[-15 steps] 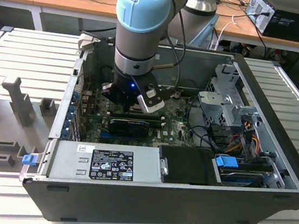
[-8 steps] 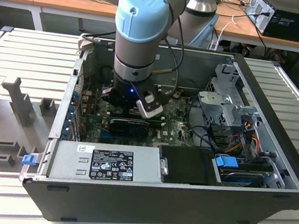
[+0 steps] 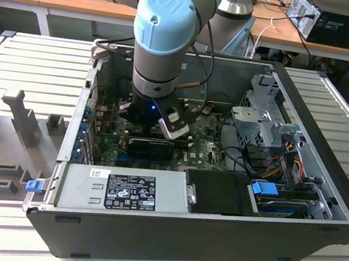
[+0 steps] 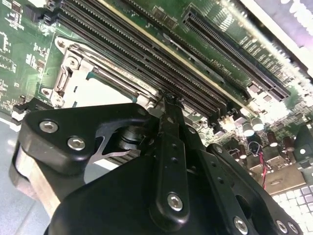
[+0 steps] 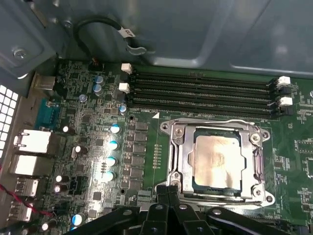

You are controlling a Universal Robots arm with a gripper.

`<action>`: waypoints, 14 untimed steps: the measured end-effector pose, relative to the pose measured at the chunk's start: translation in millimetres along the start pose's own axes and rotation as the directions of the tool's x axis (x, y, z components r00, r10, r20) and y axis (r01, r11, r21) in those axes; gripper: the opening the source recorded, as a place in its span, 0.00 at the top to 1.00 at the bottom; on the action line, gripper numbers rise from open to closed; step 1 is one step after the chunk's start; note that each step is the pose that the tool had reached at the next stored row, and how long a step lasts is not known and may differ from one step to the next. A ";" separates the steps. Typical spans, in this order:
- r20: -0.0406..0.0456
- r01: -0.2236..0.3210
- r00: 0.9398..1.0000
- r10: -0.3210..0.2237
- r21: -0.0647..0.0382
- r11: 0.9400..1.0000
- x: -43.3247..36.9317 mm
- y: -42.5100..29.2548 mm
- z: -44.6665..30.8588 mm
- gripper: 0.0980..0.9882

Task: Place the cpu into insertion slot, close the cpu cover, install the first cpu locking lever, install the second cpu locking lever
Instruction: 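Install the second cpu locking lever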

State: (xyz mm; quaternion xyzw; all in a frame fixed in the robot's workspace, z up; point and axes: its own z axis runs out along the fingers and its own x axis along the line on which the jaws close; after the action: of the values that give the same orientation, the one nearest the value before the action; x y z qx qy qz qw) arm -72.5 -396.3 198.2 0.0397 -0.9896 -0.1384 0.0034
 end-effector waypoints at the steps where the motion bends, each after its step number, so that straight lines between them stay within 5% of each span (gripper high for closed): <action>1: 0.000 0.000 1.000 0.000 -0.004 1.000 0.8 0.0 0.3 0.99; 7: 0.001 0.000 1.000 0.000 -0.013 1.000 4.0 -0.3 2.8 0.99; 14: 0.001 0.000 1.000 0.000 -0.013 1.000 3.9 5.2 -16.2 0.99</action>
State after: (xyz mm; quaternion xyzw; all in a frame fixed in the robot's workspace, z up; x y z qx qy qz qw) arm -76.5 -396.1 215.1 0.0398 -0.9886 -0.1450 0.0032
